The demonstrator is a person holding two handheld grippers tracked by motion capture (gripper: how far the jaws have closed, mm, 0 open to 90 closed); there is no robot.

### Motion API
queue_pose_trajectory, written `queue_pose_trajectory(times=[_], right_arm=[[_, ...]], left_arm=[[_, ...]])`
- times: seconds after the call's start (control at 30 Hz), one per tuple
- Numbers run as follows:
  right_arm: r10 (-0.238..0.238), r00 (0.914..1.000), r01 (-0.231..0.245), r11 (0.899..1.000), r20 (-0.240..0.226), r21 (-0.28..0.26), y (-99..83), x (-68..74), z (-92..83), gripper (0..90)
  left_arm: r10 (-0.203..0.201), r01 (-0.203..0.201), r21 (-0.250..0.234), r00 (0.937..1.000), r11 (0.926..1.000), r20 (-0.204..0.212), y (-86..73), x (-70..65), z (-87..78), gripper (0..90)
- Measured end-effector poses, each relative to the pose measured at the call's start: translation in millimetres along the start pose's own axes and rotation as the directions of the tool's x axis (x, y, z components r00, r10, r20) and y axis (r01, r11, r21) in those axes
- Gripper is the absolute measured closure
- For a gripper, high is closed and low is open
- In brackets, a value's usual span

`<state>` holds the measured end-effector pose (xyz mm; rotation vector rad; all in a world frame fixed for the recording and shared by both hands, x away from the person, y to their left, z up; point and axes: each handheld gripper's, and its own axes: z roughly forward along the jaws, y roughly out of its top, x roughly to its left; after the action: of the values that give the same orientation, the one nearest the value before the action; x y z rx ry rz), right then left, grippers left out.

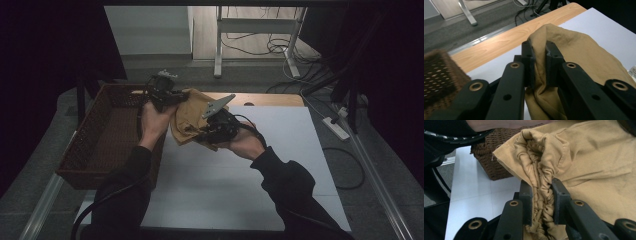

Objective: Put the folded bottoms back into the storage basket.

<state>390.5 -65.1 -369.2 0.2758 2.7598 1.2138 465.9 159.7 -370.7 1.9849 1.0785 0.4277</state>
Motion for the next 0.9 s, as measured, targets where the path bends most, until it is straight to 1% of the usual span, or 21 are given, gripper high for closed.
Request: queue_pose_trajectory(times=[0.17, 0.27, 0.53, 0.63, 0.8, 0.9], right_arm=[[-0.017, 0.9997, 0.017, 1.000, -0.017, -0.009, 11.8, 0.2, 8.3, 74.4], [-0.023, 0.9995, 0.023, 1.000, -0.021, -0.014, 18.3, 1.7, 13.9, 74.4], [-0.033, 0.9988, 0.031, 0.999, -0.036, -0.036, 36.2, 3.2, 29.8, 74.4], [-0.037, 0.9985, 0.035, 0.998, -0.041, -0.042, 43.6, 3.9, 35.6, 74.4], [-0.048, 0.9975, 0.045, 0.998, -0.052, -0.051, 53.9, 4.3, 45.0, 74.3], [-0.057, 0.9969, 0.054, 0.997, -0.053, -0.048, 59.8, 4.8, 50.1, 74.3]], left_arm=[[0.021, -0.021, -0.012, 0.9997, 0.9997, -0.016, -3.2, 10.2, -11.4, 79.8], [0.019, -0.019, -0.012, 0.9995, 0.9997, -0.025, -7.2, 18.2, -17.5, 79.9], [0.005, -0.006, -0.019, 0.9976, 0.9998, -0.069, -13.2, 35.9, -33.4, 79.9], [0.006, -0.007, -0.019, 0.9962, 0.9998, -0.087, -14.5, 42.9, -40.8, 79.9], [0.001, -0.004, -0.027, 0.9931, 0.9996, -0.118, -17.6, 50.8, -50.0, 79.9], [-0.002, -0.002, -0.026, 0.9912, 0.9997, -0.132, -19.8, 56.3, -54.5, 79.9]])
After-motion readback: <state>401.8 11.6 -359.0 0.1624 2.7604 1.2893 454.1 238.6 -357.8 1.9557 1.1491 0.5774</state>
